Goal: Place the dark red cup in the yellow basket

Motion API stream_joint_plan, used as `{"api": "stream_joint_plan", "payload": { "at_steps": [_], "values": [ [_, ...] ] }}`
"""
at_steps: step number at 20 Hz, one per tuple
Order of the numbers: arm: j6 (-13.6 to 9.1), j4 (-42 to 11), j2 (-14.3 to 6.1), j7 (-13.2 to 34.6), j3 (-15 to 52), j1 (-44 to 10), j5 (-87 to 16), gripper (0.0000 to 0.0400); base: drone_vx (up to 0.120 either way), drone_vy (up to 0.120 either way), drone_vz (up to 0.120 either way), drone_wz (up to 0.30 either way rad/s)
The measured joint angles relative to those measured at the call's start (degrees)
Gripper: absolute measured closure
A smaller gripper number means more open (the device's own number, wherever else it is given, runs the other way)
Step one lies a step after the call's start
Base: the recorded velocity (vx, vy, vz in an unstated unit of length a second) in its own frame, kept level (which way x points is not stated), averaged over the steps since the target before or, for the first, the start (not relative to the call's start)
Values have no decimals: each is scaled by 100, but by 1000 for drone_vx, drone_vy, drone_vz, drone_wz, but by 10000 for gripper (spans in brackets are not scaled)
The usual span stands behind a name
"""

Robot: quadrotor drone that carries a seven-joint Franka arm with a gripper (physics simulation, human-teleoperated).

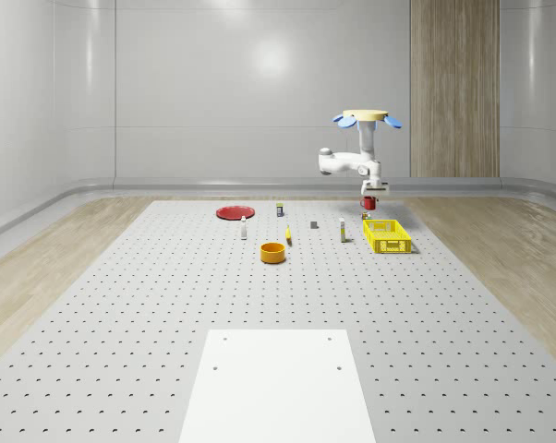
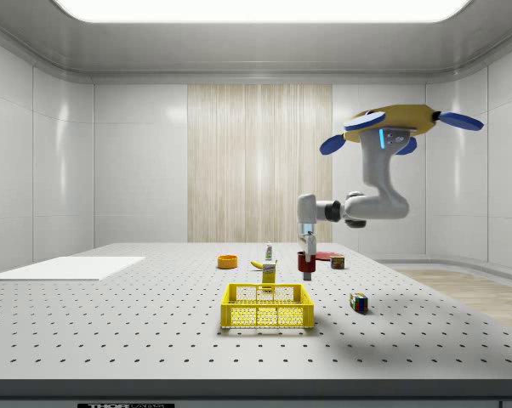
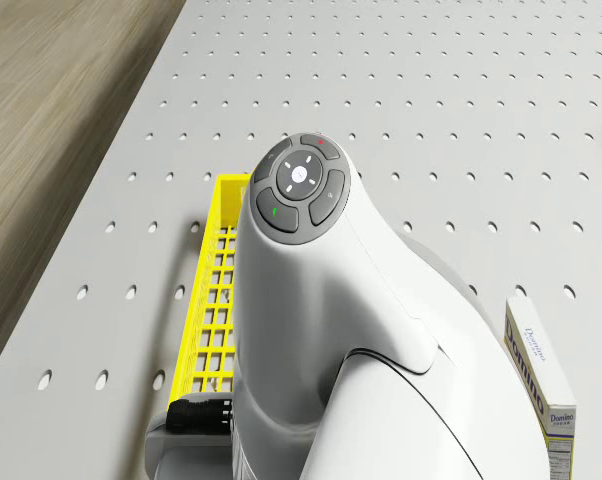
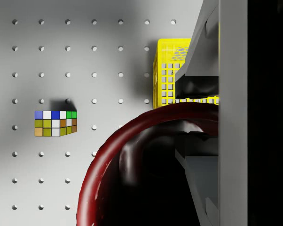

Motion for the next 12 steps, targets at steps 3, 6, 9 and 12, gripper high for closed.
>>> {"api": "stream_joint_plan", "payload": {
  "at_steps": [3, 6, 9, 12],
  "values": [
    [32, 1, -34, 2, 5, -2, 13, 300, 120, 0, 0, 0],
    [62, 1, -67, 4, 9, -5, 26, 300, 120, 93, 0, 0],
    [91, 1, -97, 6, 13, -7, 38, 300, 120, 0, -67, 0],
    [117, 2, -126, 7, 17, -9, 49, 300, 120, 40, -40, 0]
  ]
}}
